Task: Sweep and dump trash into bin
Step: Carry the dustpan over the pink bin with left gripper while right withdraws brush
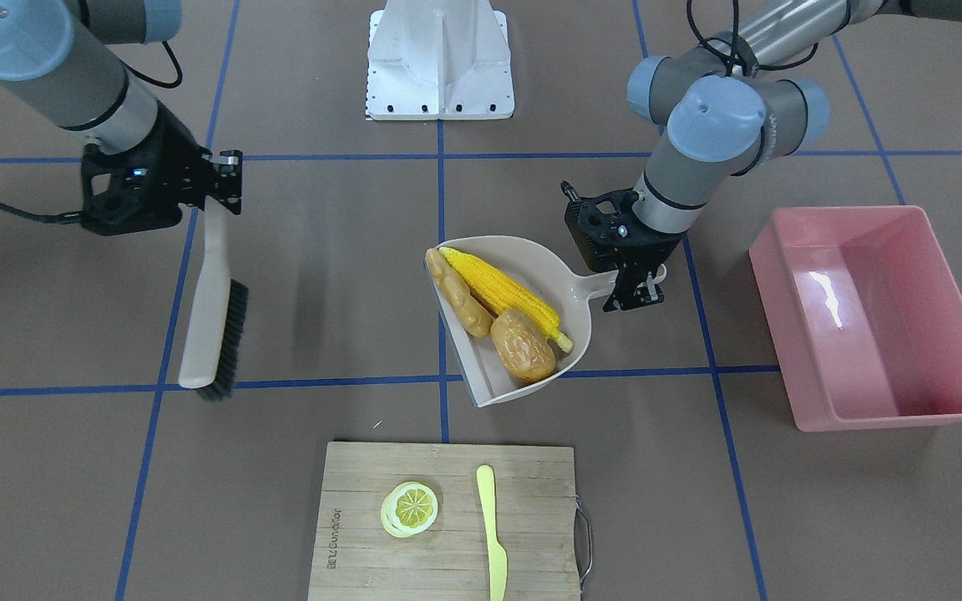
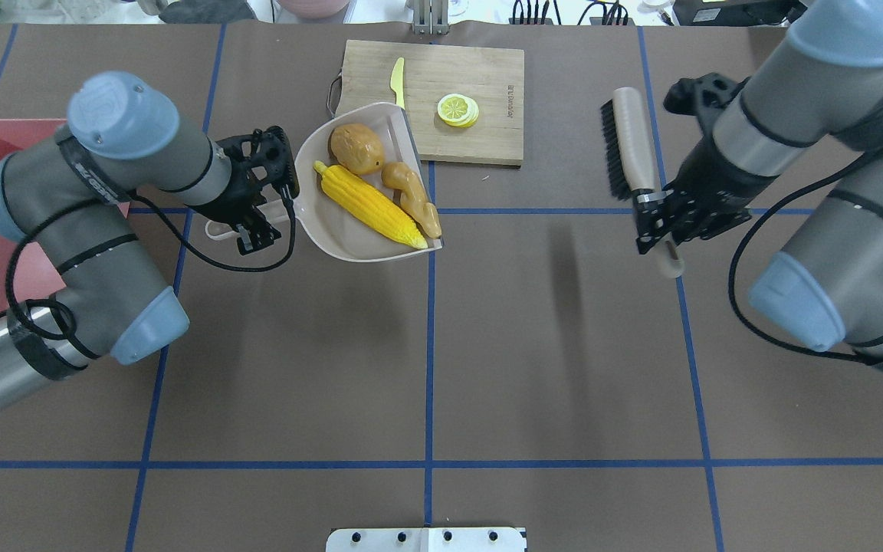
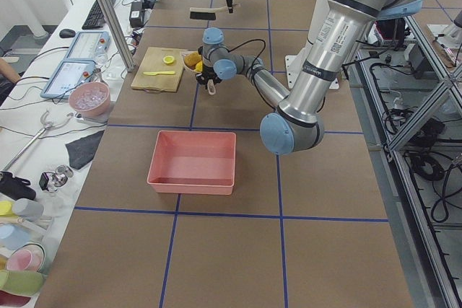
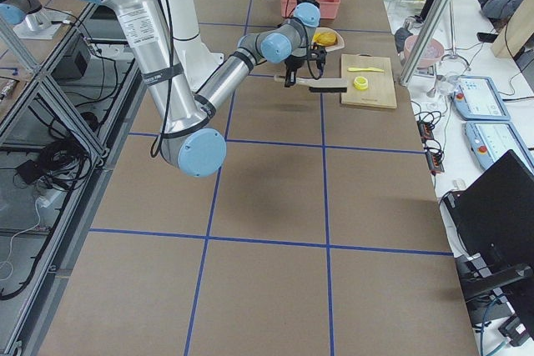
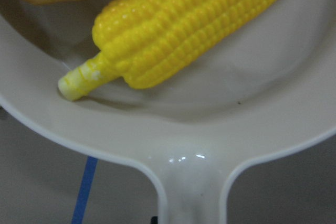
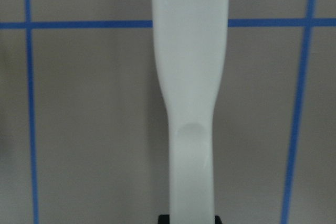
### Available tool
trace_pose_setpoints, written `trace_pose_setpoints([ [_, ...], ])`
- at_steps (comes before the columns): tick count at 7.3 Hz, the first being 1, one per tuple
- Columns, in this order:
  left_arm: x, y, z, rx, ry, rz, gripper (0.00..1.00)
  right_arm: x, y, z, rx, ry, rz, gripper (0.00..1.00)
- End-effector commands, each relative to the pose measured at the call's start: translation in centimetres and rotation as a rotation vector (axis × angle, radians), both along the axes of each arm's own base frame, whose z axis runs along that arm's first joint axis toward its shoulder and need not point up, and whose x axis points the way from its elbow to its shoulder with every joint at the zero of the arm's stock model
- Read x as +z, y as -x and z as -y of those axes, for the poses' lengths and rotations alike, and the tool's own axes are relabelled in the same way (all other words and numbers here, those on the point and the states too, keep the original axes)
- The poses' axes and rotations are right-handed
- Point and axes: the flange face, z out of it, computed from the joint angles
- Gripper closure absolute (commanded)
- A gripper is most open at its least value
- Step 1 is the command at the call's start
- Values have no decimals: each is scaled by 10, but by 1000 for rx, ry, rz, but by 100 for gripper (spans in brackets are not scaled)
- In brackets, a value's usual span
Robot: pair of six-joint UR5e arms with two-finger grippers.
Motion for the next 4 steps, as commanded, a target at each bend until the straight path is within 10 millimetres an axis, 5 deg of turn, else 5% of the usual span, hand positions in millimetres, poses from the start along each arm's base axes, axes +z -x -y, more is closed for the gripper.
trace_pose_setpoints([
  [1,15,67,27,-27,66,-38,100,54,-62,11,77,139,-122,100],
  [3,26,122,30,-62,94,-65,100,139,-83,-15,-75,100,-168,100],
  [4,28,153,31,-80,106,-88,100,152,-82,-13,-93,78,-166,100],
])
